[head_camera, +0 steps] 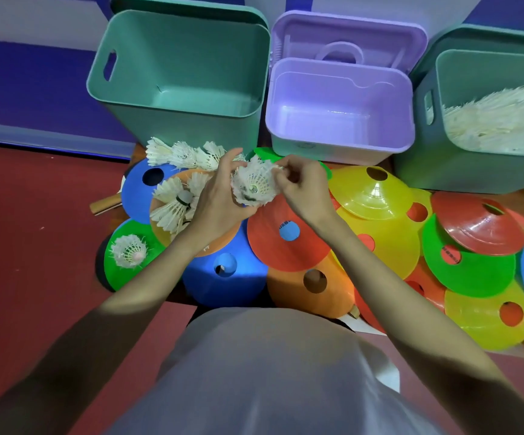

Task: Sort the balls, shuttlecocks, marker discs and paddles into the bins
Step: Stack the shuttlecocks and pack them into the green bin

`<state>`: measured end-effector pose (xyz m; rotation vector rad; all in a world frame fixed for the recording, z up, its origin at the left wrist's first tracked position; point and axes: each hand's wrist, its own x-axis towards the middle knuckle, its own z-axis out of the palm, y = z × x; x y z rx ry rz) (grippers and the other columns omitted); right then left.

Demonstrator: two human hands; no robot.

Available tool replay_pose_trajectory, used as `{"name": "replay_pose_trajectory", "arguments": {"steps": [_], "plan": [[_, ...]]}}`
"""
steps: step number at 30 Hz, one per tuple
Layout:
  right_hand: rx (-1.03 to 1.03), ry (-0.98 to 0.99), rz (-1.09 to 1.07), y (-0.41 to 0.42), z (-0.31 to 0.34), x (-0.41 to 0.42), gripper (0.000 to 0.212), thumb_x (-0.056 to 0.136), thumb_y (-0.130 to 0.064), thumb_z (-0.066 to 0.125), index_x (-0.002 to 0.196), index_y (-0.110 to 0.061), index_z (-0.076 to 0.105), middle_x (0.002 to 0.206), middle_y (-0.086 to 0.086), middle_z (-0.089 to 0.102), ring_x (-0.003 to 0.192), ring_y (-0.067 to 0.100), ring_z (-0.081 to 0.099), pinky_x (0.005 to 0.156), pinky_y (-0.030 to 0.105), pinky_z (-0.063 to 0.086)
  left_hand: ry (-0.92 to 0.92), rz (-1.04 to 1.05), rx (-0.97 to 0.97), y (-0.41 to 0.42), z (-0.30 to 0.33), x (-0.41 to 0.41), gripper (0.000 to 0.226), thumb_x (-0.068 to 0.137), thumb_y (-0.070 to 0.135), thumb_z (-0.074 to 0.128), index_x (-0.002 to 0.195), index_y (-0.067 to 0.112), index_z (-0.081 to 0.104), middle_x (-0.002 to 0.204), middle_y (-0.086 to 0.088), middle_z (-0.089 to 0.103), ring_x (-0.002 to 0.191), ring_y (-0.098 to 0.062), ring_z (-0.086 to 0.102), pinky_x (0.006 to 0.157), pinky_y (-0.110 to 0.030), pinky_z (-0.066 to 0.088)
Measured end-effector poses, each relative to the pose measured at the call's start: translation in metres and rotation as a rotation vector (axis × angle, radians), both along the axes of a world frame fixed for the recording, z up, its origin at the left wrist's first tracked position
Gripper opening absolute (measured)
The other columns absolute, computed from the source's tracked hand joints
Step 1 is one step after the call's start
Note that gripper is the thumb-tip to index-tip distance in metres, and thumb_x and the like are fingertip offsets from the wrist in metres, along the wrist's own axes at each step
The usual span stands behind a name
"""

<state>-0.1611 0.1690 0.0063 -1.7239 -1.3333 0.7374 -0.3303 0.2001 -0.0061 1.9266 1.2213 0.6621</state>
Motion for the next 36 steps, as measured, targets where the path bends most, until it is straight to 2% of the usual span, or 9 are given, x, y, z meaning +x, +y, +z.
{"name": "replay_pose_trajectory", "arguments": {"steps": [3, 6, 11, 14, 17, 23, 27, 31, 36], "plan": [[0.021, -0.020, 0.066, 0.001, 0.006, -0.011, 0.015, 0.090, -0.016, 0.059, 0.095, -0.011, 0.072, 0.066, -0.002, 0.061, 0.056, 0.005, 0.051, 0.059, 0.022, 0.040, 0.010, 0.031, 0.026, -0.002, 0.003, -0.004, 0.092, 0.067, 0.012, 0.082, 0.143, 0.018, 0.032, 0.130, 0.004, 0.052, 0.122, -0.009, 0.048, 0.093, -0.022, 0.041], [0.074, 0.014, 0.088, 0.004, 0.013, -0.023, 0.022, 0.096, -0.022, 0.053, 0.102, -0.011, 0.071, 0.086, 0.005, 0.072, 0.079, 0.017, 0.064, 0.073, 0.028, 0.047, -0.052, 0.149, 0.024, -0.002, 0.008, -0.017, 0.086, 0.065, 0.008, 0.081, 0.140, 0.014, 0.038, 0.123, 0.005, 0.053, 0.112, -0.003, 0.048, 0.090, -0.016, 0.039], [-0.016, 0.033, 0.116, 0.018, -0.004, -0.040, 0.015, 0.093, -0.016, 0.051, 0.099, -0.010, 0.063, 0.067, 0.009, 0.063, 0.065, 0.026, 0.061, 0.063, 0.039, 0.049, -0.093, 0.361, 0.095, -0.001, 0.004, -0.053, 0.075, 0.067, 0.006, 0.078, 0.134, 0.005, 0.044, 0.134, -0.007, 0.051, 0.122, -0.007, 0.044, 0.103, -0.019, 0.035], [-0.086, -0.090, 0.266, 0.019, -0.014, -0.053, 0.019, 0.089, -0.006, 0.054, 0.107, -0.005, 0.061, 0.064, -0.003, 0.057, 0.059, 0.015, 0.053, 0.063, 0.032, 0.042, -0.132, 0.481, 0.125, -0.001, 0.000, -0.074, 0.071, 0.064, 0.015, 0.074, 0.129, 0.005, 0.047, 0.127, -0.008, 0.054, 0.120, -0.021, 0.051, 0.105, -0.036, 0.041], [-0.046, -0.213, 0.454, 0.021, -0.020, -0.074, 0.027, 0.085, -0.007, 0.060, 0.111, -0.004, 0.060, 0.089, 0.011, 0.061, 0.083, 0.024, 0.057, 0.079, 0.039, 0.047, -0.140, 0.608, 0.202, -0.001, 0.000, -0.090, 0.066, 0.064, 0.018, 0.073, 0.124, 0.002, 0.049, 0.120, -0.014, 0.055, 0.113, -0.027, 0.054, 0.099, -0.042, 0.045], [0.090, -0.517, 0.753, 0.035, -0.033, -0.122, 0.053, 0.076, -0.009, 0.070, 0.127, -0.015, 0.057, 0.129, 0.002, 0.054, 0.110, 0.027, 0.048, 0.097, 0.035, 0.038, -0.089, 0.762, 0.250, -0.003, -0.003, -0.119, 0.060, 0.062, 0.007, 0.072, 0.118, -0.003, 0.052, 0.111, -0.019, 0.053, 0.105, -0.022, 0.048, 0.091, -0.010, 0.033], [0.129, -0.525, 0.874, 0.042, -0.035, -0.144, 0.060, 0.069, 0.003, 0.066, 0.127, -0.014, 0.058, 0.129, -0.002, 0.058, 0.103, 0.027, 0.049, 0.091, 0.035, 0.043, -0.058, 0.775, 0.251, -0.009, -0.005, -0.132, 0.060, 0.063, 0.009, 0.072, 0.118, -0.002, 0.051, 0.108, -0.016, 0.052, 0.103, -0.031, 0.053, 0.089, -0.028, 0.039], [0.141, -0.615, 0.961, 0.048, -0.040, -0.158, 0.065, 0.063, 0.012, 0.060, 0.124, -0.013, 0.061, 0.122, 0.000, 0.062, 0.088, 0.028, 0.046, 0.079, 0.040, 0.043, -0.066, 0.795, 0.228, -0.014, -0.004, -0.142, 0.061, 0.064, 0.012, 0.070, 0.120, -0.003, 0.051, 0.109, -0.016, 0.053, 0.105, -0.031, 0.053, 0.089, -0.022, 0.037], [0.067, -0.761, 0.939, 0.051, -0.036, -0.161, 0.053, 0.082, 0.006, 0.052, 0.129, -0.019, 0.056, 0.119, -0.004, 0.059, 0.089, 0.022, 0.037, 0.079, 0.029, 0.029, -0.096, 0.801, 0.185, -0.023, -0.005, -0.142, 0.062, 0.065, 0.023, 0.068, 0.119, -0.002, 0.051, 0.110, -0.013, 0.051, 0.104, -0.028, 0.052, 0.088, -0.017, 0.035]]}}
